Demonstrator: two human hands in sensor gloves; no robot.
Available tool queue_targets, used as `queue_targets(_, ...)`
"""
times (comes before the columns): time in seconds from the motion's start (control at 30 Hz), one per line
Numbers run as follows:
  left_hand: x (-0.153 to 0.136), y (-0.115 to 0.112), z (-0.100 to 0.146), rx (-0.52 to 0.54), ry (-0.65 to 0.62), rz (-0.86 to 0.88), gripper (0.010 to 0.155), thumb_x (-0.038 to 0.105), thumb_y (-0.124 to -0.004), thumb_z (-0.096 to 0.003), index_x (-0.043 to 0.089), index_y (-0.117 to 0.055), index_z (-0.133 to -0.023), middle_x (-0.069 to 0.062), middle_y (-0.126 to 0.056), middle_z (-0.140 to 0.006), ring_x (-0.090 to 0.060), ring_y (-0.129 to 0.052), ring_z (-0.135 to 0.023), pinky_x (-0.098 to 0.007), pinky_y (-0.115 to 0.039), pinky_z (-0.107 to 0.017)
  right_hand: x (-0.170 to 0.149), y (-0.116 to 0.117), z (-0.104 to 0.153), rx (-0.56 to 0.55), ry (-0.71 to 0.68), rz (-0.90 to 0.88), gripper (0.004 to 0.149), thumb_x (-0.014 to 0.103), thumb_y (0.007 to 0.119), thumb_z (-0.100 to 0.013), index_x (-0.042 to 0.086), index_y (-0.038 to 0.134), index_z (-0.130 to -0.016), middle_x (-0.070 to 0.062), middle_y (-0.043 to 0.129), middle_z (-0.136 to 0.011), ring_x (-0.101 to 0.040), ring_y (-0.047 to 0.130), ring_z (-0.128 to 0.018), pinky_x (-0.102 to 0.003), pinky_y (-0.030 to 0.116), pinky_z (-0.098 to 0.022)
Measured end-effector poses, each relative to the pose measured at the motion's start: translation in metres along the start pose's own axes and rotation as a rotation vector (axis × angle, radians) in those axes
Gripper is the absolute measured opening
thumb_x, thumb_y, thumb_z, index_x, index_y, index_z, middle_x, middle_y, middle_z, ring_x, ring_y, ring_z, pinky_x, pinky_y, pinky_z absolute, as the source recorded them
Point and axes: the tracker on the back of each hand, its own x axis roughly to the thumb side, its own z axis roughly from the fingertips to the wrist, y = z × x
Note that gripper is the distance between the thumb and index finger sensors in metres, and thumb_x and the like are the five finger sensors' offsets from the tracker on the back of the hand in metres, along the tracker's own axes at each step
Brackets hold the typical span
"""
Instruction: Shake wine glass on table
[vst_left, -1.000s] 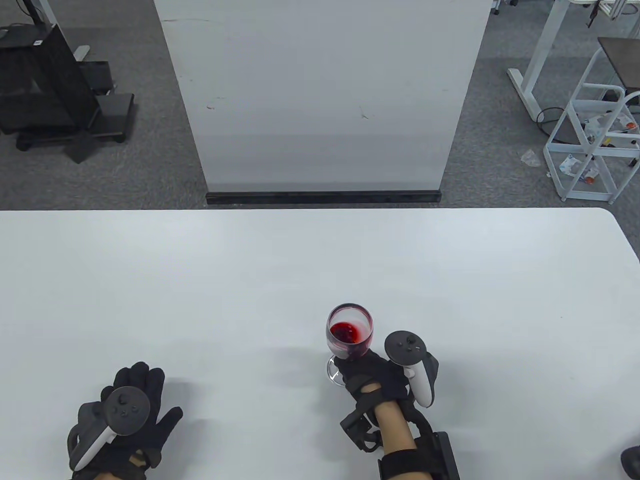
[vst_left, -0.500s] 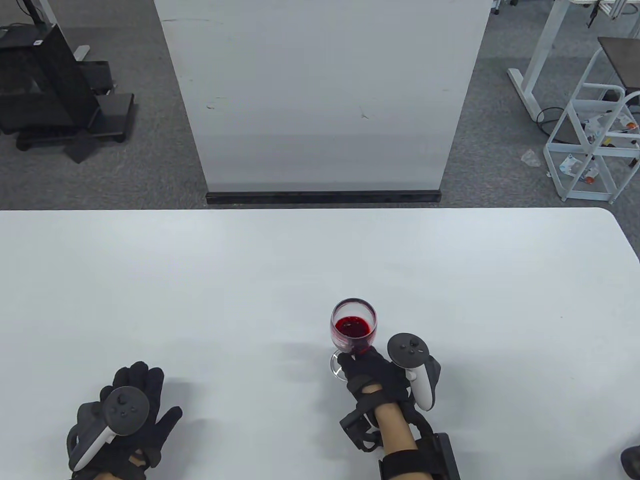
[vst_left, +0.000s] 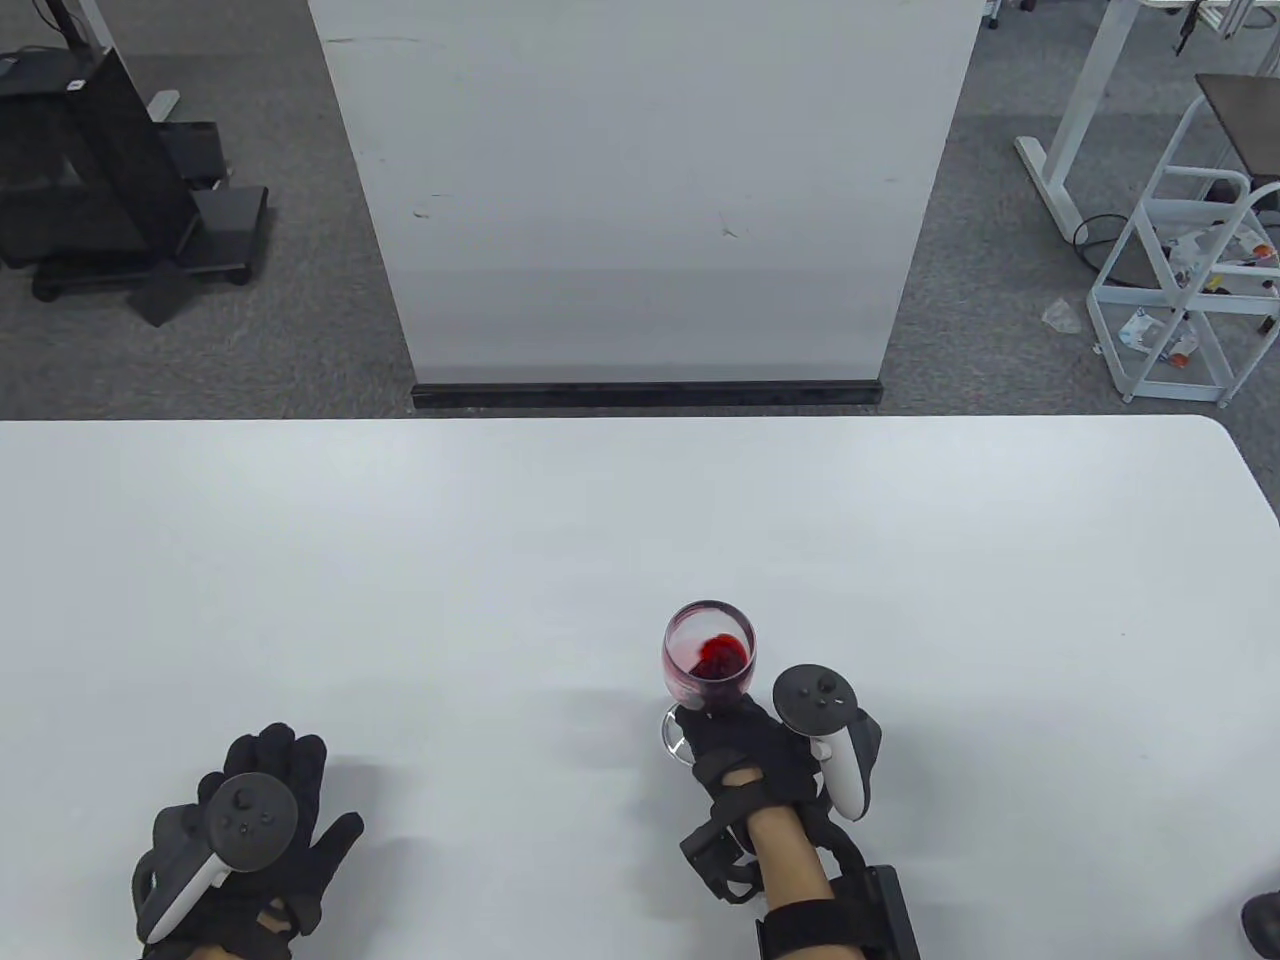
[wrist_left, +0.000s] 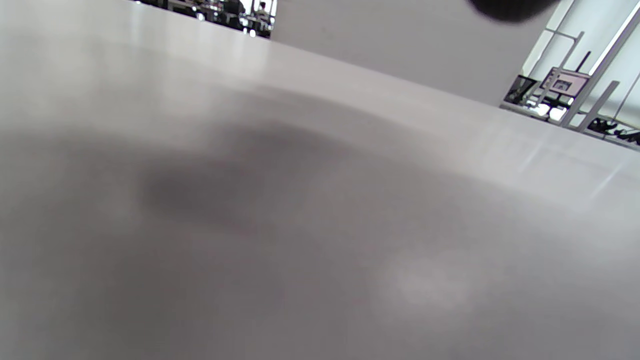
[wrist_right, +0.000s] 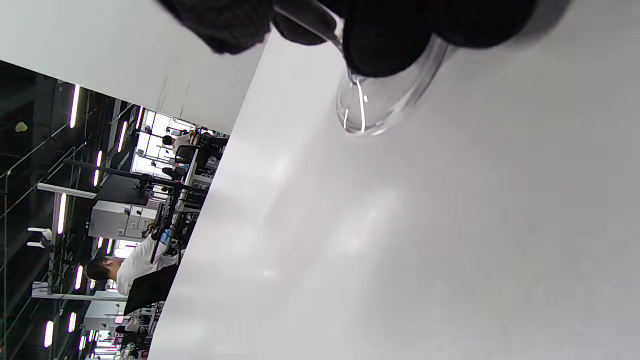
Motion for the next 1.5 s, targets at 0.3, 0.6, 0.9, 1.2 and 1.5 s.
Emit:
queue_targets(0.3,0.000,0.000,-0.001,-0.005,-0.001,0.002,0.079,0.066,-0.053,-0.0432,0.037,-0.011,-0.104,0.006,0.005,-0.113,-0.023,0.009,-0.104,-0.046,0.001,-0.074,0.003,-0.001,0.000,0.020,0.000,-0.003,0.056,0.040,0.074,-0.053,0.017,0.056,-0.101,-0.009,0.045,-0.112,-0.023,0.076,-0.073,-0.043,0.074,-0.047)
queue_targets(0.6,0.000,0.000,0.000,-0.004,-0.002,0.001,0.079,0.066,-0.053,-0.0432,0.037,-0.011,-0.104,0.006,0.005,-0.113,-0.023,0.009,-0.104,-0.046,0.001,-0.074,0.003,-0.003,0.001,0.036,0.002,0.001,0.056,0.039,0.076,-0.052,0.016,0.059,-0.100,-0.009,0.048,-0.111,-0.025,0.078,-0.071,-0.042,0.075,-0.043)
queue_targets(0.9,0.000,-0.001,-0.001,-0.009,0.002,-0.005,0.079,0.066,-0.053,-0.0432,0.037,-0.011,-0.104,0.006,0.005,-0.113,-0.023,0.009,-0.104,-0.046,0.001,-0.074,0.005,-0.001,0.002,0.038,0.016,0.035,0.056,0.040,0.075,-0.053,0.016,0.057,-0.101,-0.009,0.046,-0.112,-0.025,0.077,-0.072,-0.042,0.075,-0.044)
queue_targets(1.2,-0.001,-0.002,-0.002,-0.014,0.012,-0.008,0.079,0.066,-0.053,-0.0432,0.037,-0.011,-0.104,0.006,0.005,-0.113,-0.023,0.009,-0.104,-0.046,0.001,-0.074,0.006,0.001,0.000,0.066,0.022,0.052,0.055,0.040,0.077,-0.052,0.017,0.061,-0.099,-0.008,0.049,-0.111,-0.025,0.078,-0.072,-0.042,0.075,-0.044)
queue_targets(1.5,-0.002,-0.002,-0.002,-0.013,0.011,-0.001,0.079,0.066,-0.053,-0.0432,0.037,-0.011,-0.104,0.006,0.005,-0.113,-0.023,0.009,-0.104,-0.046,0.001,-0.074,0.004,-0.004,-0.001,0.091,0.026,0.043,0.056,0.041,0.076,-0.053,0.017,0.059,-0.100,-0.007,0.047,-0.112,-0.025,0.076,-0.074,-0.043,0.074,-0.047)
